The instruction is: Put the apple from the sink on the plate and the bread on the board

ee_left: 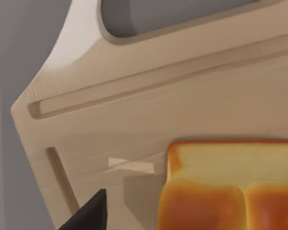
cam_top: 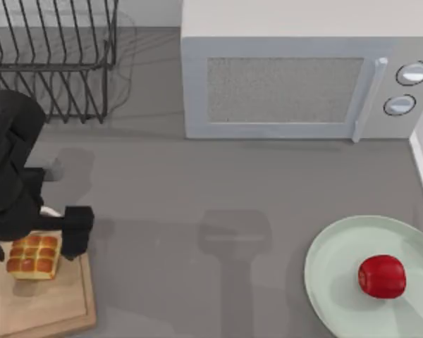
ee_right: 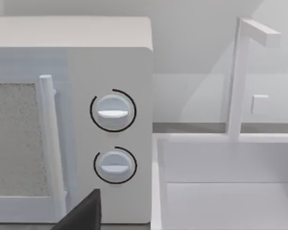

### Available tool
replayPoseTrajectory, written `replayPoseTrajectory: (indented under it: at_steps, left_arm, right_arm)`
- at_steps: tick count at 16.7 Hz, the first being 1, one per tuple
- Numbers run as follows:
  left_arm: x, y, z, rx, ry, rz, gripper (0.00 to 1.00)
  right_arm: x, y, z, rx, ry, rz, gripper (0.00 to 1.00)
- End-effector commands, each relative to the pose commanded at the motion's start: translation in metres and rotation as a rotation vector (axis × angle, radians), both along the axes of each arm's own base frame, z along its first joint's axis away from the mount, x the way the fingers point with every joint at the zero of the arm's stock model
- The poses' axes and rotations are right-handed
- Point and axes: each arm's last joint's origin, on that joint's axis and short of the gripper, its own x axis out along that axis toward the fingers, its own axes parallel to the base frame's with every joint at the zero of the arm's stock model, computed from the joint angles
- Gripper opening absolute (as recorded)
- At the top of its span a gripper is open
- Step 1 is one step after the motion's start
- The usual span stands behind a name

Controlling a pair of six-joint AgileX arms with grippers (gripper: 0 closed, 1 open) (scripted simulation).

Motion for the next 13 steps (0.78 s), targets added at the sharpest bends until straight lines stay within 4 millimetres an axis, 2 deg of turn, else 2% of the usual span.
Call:
replayPoseTrajectory:
  at_steps: [3,6,9,13]
  left_arm:
    - [0.000,0.000,0.003,-0.003,-0.015,-0.001,1.00]
    - [-0.007,0.003,0.015,-0.018,-0.105,-0.003,1.00]
    - [-0.025,0.011,0.032,-0.041,-0.259,-0.001,1.00]
    - [-0.061,0.023,0.044,-0.063,-0.494,0.004,1.00]
  right_arm:
    - [0.000,0.000,0.000,0.000,0.000,0.000,1.00]
    - [0.000,0.000,0.000,0.000,0.000,0.000,1.00]
    - [0.000,0.000,0.000,0.000,0.000,0.000,1.00]
    - [0.000,0.000,0.000,0.000,0.000,0.000,1.00]
